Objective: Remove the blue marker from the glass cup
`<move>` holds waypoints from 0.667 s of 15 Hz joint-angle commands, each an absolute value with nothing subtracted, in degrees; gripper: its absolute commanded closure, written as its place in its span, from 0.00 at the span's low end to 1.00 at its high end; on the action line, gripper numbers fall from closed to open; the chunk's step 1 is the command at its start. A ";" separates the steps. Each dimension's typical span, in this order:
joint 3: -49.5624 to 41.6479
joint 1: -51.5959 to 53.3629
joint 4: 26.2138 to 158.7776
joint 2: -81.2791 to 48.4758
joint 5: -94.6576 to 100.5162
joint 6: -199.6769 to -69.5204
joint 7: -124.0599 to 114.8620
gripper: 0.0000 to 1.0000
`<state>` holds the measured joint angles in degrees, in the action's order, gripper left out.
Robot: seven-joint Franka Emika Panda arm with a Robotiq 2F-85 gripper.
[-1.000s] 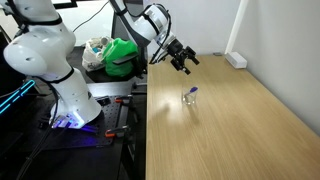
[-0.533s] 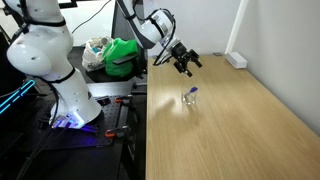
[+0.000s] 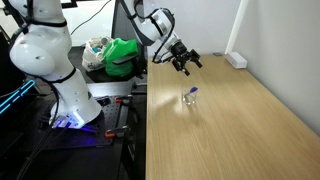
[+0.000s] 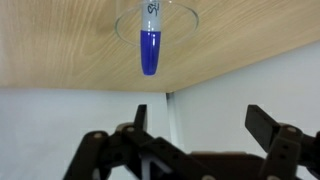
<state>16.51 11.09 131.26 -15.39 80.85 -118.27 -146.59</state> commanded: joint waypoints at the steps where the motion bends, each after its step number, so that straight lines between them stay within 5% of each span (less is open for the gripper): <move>1: 15.43 12.46 129.67 -16.43 77.23 -115.74 -146.07 0.00; 10: 12.59 10.69 129.12 -18.79 76.83 -119.57 -145.55 0.00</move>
<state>13.63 10.99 130.69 -17.42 78.25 -118.18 -146.56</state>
